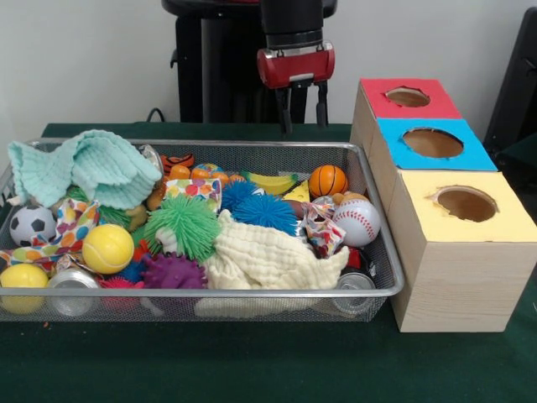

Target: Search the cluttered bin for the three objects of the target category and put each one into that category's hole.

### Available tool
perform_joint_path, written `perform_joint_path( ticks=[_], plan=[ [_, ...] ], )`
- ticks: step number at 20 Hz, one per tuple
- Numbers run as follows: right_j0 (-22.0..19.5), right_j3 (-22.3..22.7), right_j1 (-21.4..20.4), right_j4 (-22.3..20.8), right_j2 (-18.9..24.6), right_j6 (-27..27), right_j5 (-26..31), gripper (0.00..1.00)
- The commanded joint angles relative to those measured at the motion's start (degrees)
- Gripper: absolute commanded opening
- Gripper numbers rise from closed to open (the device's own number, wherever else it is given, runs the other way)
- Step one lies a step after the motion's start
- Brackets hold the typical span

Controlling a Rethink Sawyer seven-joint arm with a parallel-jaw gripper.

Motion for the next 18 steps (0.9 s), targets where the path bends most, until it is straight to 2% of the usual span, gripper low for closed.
perform_joint_path(
  ticks=[1,6,18],
  plan=[
    [-0.6,-6.7,1.9,3.3,6.1,12.1,-0.9,1.0],
    [-1.0,-7.8,3.0,4.6,7.3,14.2,-4.4,1.0],
    [-1.8,-9.3,3.7,4.5,8.2,11.8,-3.0,1.0]
  ],
)
